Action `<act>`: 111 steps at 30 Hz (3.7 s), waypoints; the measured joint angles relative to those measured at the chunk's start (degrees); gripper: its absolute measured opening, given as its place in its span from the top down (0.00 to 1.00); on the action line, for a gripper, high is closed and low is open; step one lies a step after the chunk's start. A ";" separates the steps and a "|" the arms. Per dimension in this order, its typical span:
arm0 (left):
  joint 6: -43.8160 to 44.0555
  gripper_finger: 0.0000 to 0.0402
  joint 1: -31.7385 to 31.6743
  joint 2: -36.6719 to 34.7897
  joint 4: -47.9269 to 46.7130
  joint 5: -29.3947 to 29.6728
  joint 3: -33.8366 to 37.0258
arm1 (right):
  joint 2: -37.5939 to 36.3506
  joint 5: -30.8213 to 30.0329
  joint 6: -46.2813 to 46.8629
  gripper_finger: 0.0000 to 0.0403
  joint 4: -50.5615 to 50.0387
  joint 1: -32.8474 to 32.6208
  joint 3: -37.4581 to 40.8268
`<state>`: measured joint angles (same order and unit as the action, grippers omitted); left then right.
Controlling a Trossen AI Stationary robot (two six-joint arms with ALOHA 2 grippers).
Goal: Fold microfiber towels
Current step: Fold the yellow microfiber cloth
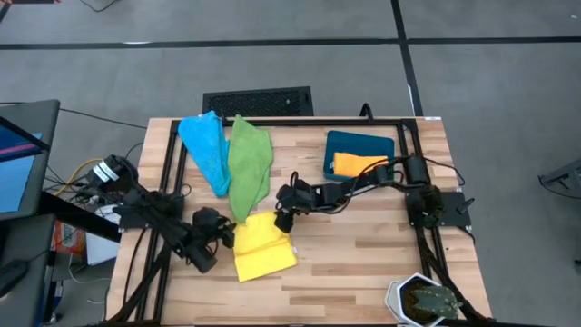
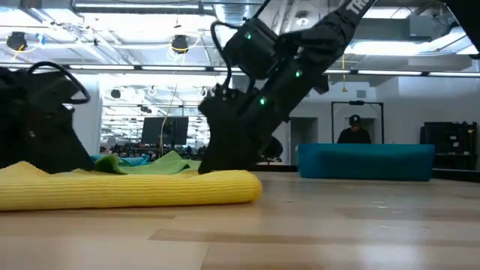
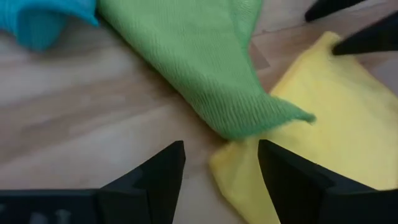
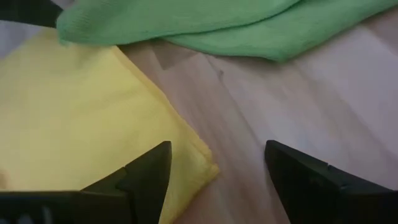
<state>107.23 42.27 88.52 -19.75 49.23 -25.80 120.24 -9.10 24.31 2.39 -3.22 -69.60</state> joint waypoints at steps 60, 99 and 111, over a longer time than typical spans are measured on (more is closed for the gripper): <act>-33.62 1.00 -8.77 -17.38 27.19 -26.76 -2.84 | -10.47 -2.95 1.38 0.98 -12.98 -10.68 -0.35; -35.53 0.99 -4.75 5.45 36.60 -36.46 -14.24 | -10.44 -4.86 4.00 0.91 -17.36 -20.00 -0.40; -36.09 0.81 -4.26 5.41 37.74 -38.51 -14.28 | -10.42 -4.55 3.72 0.70 -18.80 -21.49 -0.40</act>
<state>71.13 38.01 93.93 17.99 10.72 -40.07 109.82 -13.65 28.03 -16.41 -24.72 -70.00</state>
